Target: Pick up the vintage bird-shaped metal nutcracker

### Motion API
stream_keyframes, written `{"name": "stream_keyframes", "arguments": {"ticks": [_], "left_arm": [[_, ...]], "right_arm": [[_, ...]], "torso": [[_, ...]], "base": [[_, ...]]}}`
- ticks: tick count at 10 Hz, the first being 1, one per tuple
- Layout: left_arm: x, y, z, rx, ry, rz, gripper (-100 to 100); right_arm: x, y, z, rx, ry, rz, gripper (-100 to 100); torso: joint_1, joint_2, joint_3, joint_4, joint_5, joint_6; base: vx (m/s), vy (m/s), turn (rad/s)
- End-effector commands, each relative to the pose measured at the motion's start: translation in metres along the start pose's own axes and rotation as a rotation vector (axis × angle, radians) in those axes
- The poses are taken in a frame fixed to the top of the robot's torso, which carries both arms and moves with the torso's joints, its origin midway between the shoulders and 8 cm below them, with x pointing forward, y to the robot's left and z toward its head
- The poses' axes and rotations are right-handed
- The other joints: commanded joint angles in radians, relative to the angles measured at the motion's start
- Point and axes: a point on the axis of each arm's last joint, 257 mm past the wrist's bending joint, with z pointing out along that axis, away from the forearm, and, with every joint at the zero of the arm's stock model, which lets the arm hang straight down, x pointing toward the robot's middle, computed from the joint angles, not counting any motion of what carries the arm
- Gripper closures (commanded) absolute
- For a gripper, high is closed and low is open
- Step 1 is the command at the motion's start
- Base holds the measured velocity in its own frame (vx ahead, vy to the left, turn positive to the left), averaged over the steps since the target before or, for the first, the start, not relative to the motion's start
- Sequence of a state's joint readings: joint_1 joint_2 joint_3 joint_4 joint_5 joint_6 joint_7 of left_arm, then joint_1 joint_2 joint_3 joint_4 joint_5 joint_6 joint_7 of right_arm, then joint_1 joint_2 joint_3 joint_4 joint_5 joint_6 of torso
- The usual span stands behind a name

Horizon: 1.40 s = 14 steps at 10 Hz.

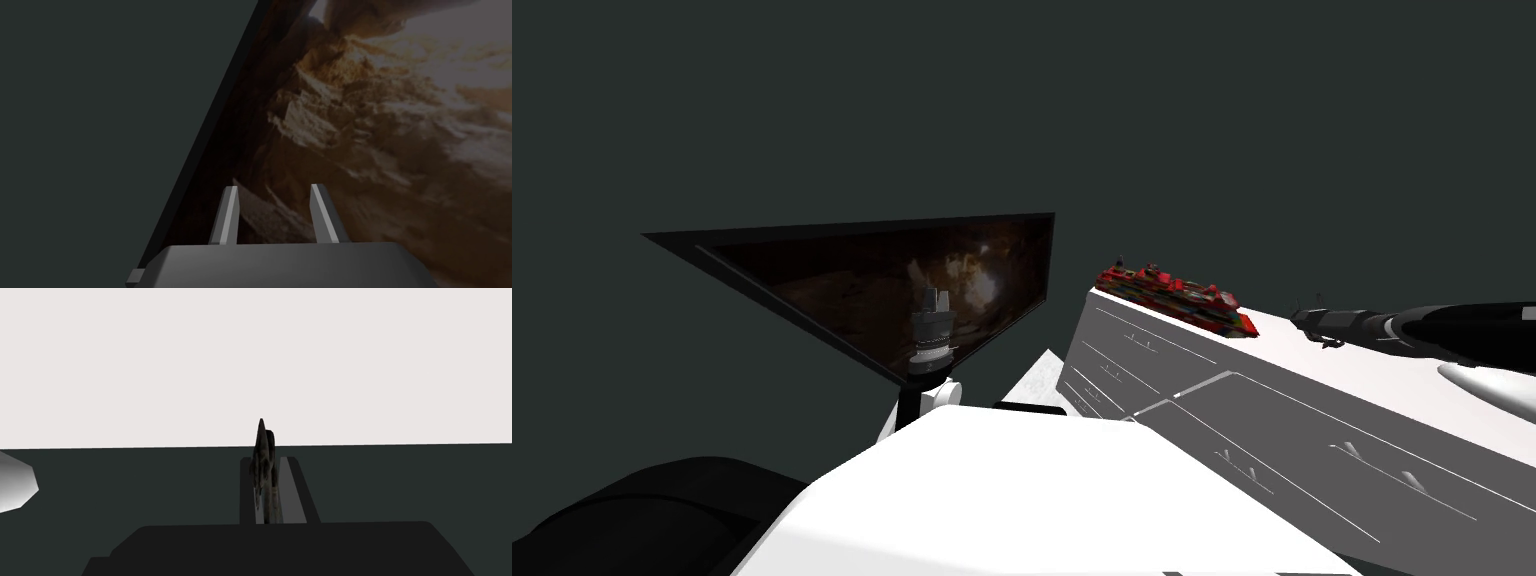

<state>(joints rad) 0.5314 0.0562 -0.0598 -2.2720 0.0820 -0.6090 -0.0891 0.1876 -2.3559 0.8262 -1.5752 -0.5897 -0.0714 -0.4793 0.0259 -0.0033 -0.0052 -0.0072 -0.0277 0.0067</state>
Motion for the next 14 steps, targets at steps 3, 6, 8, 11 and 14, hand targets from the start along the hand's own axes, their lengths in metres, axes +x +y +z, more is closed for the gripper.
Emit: {"name": "stream_keyframes", "arguments": {"ticks": [3, 6, 8, 11, 14], "left_arm": [[0.000, 0.000, 0.000, 0.000, 0.000, 0.000, 0], [0.000, 0.000, 0.000, 0.000, 0.000, 0.000, 0], [0.000, 0.000, 0.000, 0.000, 0.000, 0.000, 0], [0.000, 0.000, 0.000, 0.000, 0.000, 0.000, 0], [0.000, 0.000, 0.000, 0.000, 0.000, 0.000, 0]], "right_arm": [[0.014, 0.017, 0.012, 0.004, 0.014, -0.019, 100], [0.001, 0.041, 0.016, -0.016, -0.014, -0.032, 100], [-0.013, 0.068, 0.014, -0.064, -0.041, -0.033, 100], [0.018, 0.074, 0.027, -0.030, 0.004, -0.058, 100], [-0.006, 0.109, 0.023, -0.081, -0.047, -0.056, 100]], "torso": [[-0.006, 0.002, 0.001, 0.000, -0.003, 0.005], [-0.011, 0.001, 0.000, -0.002, -0.006, 0.005], [-0.009, -0.001, -0.002, -0.002, -0.005, 0.002], [-0.015, -0.003, -0.004, -0.004, -0.009, 0.004], [-0.014, -0.005, -0.005, -0.005, -0.009, 0.003]], "base": [[-0.002, -0.049, -0.142], [-0.006, -0.015, 0.012], [-0.002, 0.006, -0.018], [0.001, -0.061, -0.125], [-0.005, -0.004, 0.006]]}}
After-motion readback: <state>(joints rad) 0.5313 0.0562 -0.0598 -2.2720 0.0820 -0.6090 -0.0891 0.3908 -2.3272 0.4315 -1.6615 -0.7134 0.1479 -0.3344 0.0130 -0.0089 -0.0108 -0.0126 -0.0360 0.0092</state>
